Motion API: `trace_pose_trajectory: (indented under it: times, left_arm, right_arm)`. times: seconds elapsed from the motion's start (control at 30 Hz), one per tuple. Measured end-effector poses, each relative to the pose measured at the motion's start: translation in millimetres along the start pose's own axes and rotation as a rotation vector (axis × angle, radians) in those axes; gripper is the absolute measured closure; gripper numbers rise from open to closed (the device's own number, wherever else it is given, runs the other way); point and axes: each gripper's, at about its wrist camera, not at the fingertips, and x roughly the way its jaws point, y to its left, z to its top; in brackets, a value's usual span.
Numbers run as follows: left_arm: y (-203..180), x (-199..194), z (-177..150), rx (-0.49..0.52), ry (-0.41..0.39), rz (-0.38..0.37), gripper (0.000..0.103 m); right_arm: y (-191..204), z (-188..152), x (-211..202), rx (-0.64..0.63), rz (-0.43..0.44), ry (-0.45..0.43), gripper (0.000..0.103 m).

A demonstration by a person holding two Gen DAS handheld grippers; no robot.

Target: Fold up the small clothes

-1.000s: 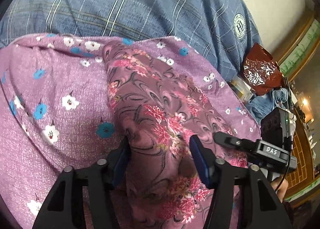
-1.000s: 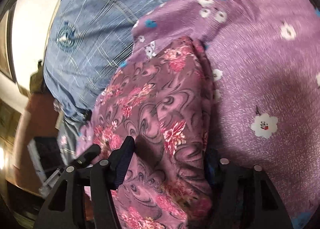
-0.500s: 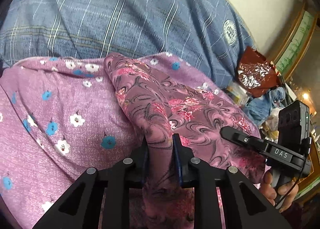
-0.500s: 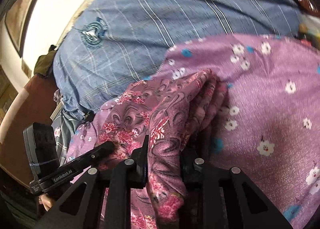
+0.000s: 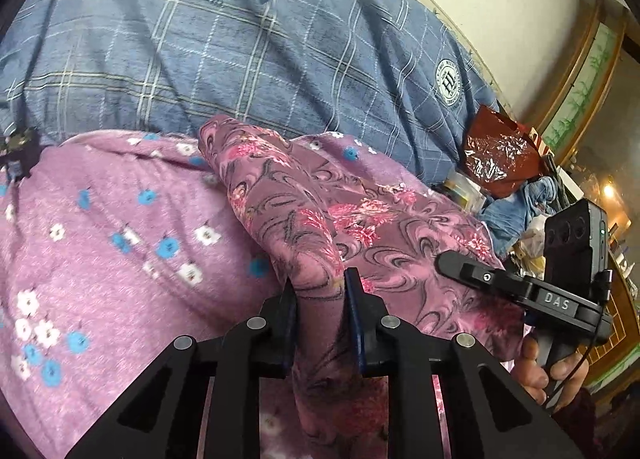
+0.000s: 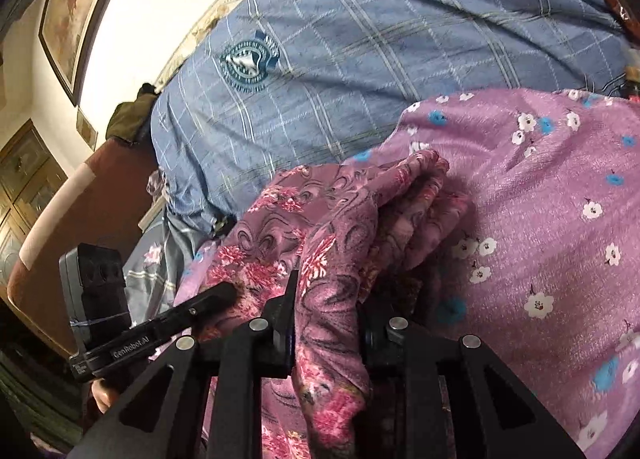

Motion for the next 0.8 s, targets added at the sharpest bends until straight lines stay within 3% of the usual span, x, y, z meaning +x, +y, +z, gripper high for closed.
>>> trace_pose_trajectory:
  times: [0.1,0.2,0.3,0.4,0.43,0.5,0.6,0.67,0.73,0.77,0.8]
  left_arm:
    - [8.4,1.1,-6.9,0.008,0.033,0.049,0.083]
    - [25.0,19.6,-16.3,-0.049,0.123,0.081,0.081]
    - [36.0,21.9,-15.3,-0.113,0.139,0.054,0.077]
    - [36.3,15.9,-12.6,-0.136,0.115,0.031,0.077]
    - [36.6,15.3,-13.6,-0.137,0.114,0.034,0.076]
    - [34.9,14.5,-14.7,-0.139,0.108,0.037,0.074]
    - [38.7,17.7,-14.1,-0.164,0.098,0.023,0.07]
    - [41.9,22.0,-15.8,-0.179,0.103,0.016,0.068]
    - [42.6,31.9,-15.7,-0.169,0.112,0.025,0.069]
    - [44.0,34.5,-15.5,-0.168,0.111,0.029,0.07]
    - [44.7,36.3,-13.3,-0.172,0.107,0.026,0.076]
  right_arm:
    - [-7.1,-4.3,18.2,0.023,-0.055,0.079,0.071]
    - [-27.8,-3.6,31.3,0.104,-0.113,0.151,0.065]
    - [-42.4,7.5,13.9,0.134,-0.143,0.062,0.061]
    - [-55.8,14.2,-2.0,0.186,-0.087,-0.025,0.047]
    - [-59.7,14.5,-1.8,0.205,-0.072,-0.033,0.046]
    - [-62.9,16.7,7.7,0.215,-0.061,-0.026,0.046]
    - [-68.6,19.0,36.3,0.214,-0.122,0.022,0.046]
    - [-80.0,13.9,55.9,0.278,-0.07,0.079,0.046]
    - [-80.4,8.4,68.4,0.285,-0.051,0.115,0.052]
    - [-76.3,7.7,68.2,0.263,-0.051,0.111,0.074]
    - [-69.3,8.3,65.5,0.233,-0.05,0.099,0.085]
